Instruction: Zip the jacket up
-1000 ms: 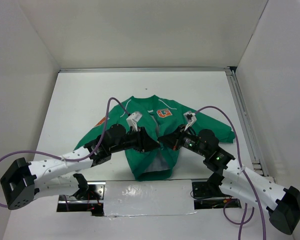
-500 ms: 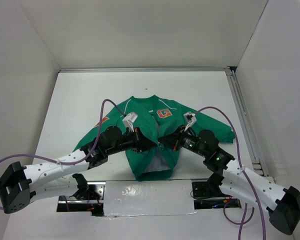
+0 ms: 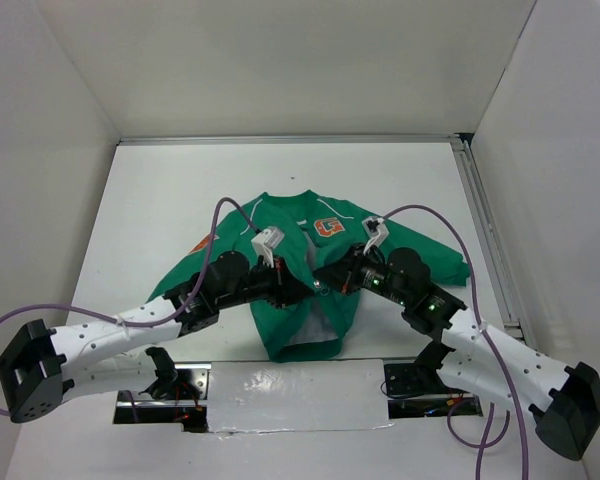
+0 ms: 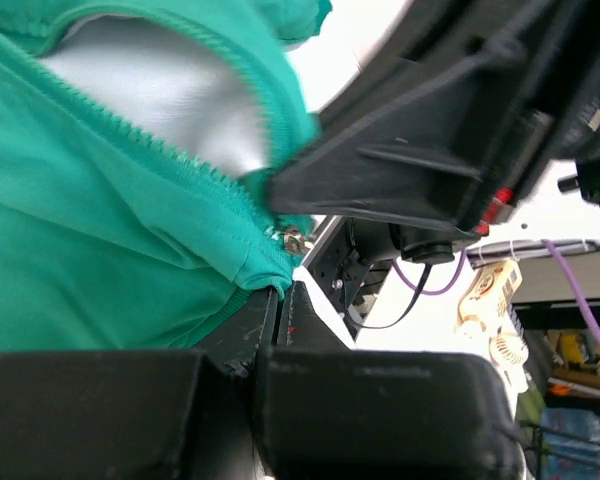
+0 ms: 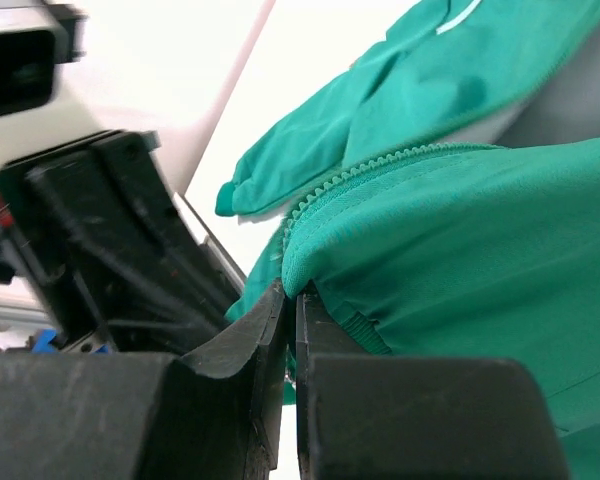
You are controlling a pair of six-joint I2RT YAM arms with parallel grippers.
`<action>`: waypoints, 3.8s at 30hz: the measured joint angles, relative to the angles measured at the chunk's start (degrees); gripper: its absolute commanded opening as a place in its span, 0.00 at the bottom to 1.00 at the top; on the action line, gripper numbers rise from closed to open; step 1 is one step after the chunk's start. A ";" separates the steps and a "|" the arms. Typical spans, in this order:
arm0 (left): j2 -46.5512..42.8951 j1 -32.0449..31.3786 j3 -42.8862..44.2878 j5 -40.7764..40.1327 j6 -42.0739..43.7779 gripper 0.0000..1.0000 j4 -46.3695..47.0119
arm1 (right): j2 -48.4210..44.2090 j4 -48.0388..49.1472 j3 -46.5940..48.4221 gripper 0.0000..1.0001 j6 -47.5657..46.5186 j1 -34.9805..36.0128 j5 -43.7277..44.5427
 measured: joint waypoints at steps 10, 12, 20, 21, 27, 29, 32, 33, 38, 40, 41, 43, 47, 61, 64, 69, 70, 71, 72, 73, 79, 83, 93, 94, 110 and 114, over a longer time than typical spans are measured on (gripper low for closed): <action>-2.38 -1.77 -1.97 -0.92 3.19 0.00 0.35 | 2.71 -4.52 2.25 0.00 1.88 -3.34 -7.02; -2.58 -2.25 -1.86 -2.27 3.10 0.00 -0.37 | 3.15 -5.84 3.13 0.01 1.14 -3.85 -8.68; 0.44 -2.99 2.64 -6.51 2.38 0.00 -7.06 | 5.07 -9.88 5.05 0.45 -2.03 -4.00 -8.02; 0.90 -2.78 2.97 -6.73 1.99 0.00 -7.63 | 4.79 -10.23 5.05 0.53 -2.16 -4.00 -7.67; 2.10 -1.70 3.50 -7.78 -0.83 0.00 -9.60 | 1.11 -11.56 5.05 0.63 -2.84 -3.96 -6.95; 2.10 -1.62 3.50 -7.89 -1.79 0.00 -9.55 | -0.02 -12.13 5.03 0.63 -2.84 -3.87 -6.97; 2.10 -1.55 3.56 -7.93 -2.99 0.00 -9.55 | -1.86 -12.70 4.20 0.63 -2.58 -3.85 -7.21; 2.10 -1.49 3.63 -7.96 -3.30 0.00 -9.57 | -2.71 -12.68 3.50 0.63 -2.27 -3.82 -7.43; 1.68 -1.20 3.67 -8.00 -4.81 0.00 -9.11 | -6.29 -12.52 -0.98 0.63 -0.50 -3.32 -8.83; 1.25 -1.20 3.67 -8.02 -5.11 0.00 -9.14 | -6.78 -12.46 -1.97 0.63 0.15 -2.80 -8.87; 1.01 -1.20 3.67 -8.02 -5.27 0.00 -9.14 | -6.93 -12.44 -2.27 0.63 0.31 -2.62 -8.87; 0.33 -1.20 3.67 -8.02 -5.90 0.00 -9.07 | -7.19 -11.39 -3.13 0.63 0.81 -2.49 -8.94; -0.52 -1.18 3.67 -8.04 -6.32 0.00 -8.66 | -6.73 -8.96 -4.02 0.61 1.64 -2.32 -9.60; -0.57 -1.16 3.67 -8.33 -6.43 0.00 -8.48 | -3.15 -2.27 -4.22 0.44 3.02 -1.62 -9.97; -0.57 -1.16 3.67 -8.37 -6.56 0.00 -8.28 | -2.99 -2.25 -4.22 0.43 3.15 -1.60 -10.05; -0.57 -1.16 3.67 -8.39 -7.61 0.00 -8.28 | -3.02 -2.27 -4.22 0.42 3.43 -1.57 -10.14; -0.57 -1.16 3.67 -8.39 -7.67 0.00 -8.28 | -3.08 -2.29 -4.22 0.41 3.58 -1.53 -10.10; -0.55 -1.16 3.67 -8.39 -7.72 0.00 -8.28 | -3.17 -2.32 -4.22 0.39 3.69 -1.46 -10.10; -0.50 -1.16 3.67 -8.39 -7.74 0.00 -8.28 | -3.28 -2.36 -4.22 0.38 3.85 -1.42 -10.08; -0.44 -1.16 3.67 -8.39 -7.80 0.00 -8.26 | -3.50 -2.49 -4.22 0.38 4.04 -1.31 -10.01; -0.31 -1.16 3.67 -8.39 -7.85 0.00 -8.24 | -3.76 -3.67 -4.22 0.27 4.50 -0.70 -9.07; -0.22 -1.16 3.67 -8.39 -7.87 0.00 -8.22 | -3.17 -4.81 -4.22 0.25 4.52 -0.37 -8.90; 0.66 -1.16 3.67 -9.49 -7.85 0.00 -8.22 | -3.08 -8.00 -4.17 0.00 5.16 -0.09 -8.61; 0.79 -1.16 3.67 -9.49 -7.87 0.00 -8.22 | -3.08 -8.02 -4.15 0.00 5.16 -0.09 -8.63; 0.68 -1.16 3.67 -9.44 -7.85 0.00 -8.13 | -4.02 -5.46 -4.11 0.50 5.18 -0.02 -11.80; 0.59 -1.16 3.76 -8.92 -7.89 0.00 -7.80 | -4.22 -1.95 -4.11 0.52 5.79 -0.02 -12.79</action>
